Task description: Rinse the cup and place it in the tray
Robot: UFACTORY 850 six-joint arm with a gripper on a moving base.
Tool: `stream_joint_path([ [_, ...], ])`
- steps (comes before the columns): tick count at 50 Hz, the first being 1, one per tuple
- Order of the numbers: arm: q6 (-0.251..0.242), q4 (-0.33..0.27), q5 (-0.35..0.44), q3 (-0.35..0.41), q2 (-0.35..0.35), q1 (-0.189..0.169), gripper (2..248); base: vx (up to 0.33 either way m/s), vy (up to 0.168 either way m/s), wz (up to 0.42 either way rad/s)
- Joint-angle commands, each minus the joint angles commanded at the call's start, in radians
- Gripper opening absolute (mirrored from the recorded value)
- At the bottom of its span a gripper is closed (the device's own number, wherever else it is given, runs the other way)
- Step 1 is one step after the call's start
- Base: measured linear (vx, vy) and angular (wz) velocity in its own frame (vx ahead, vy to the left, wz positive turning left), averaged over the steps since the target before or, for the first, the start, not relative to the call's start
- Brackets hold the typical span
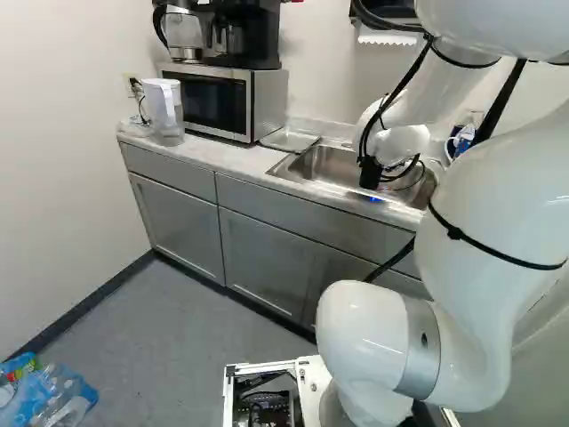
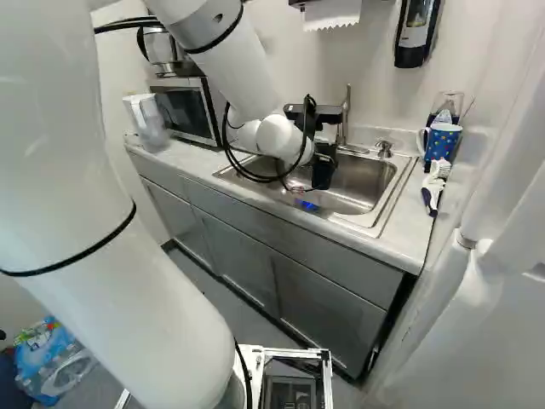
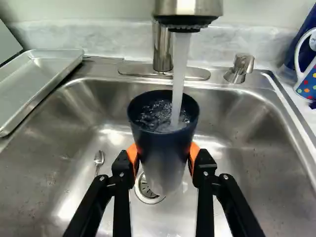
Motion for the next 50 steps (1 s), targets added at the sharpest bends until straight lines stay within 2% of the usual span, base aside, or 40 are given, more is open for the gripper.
stream_joint_path([
  [36, 0.000, 0.000, 0.000, 0.000, 0.000, 0.000, 120, 0.000, 0.000, 0.000],
  [50, 0.000, 0.000, 0.000, -0.001, -0.001, 0.037, 120, 0.000, 0.000, 0.000],
])
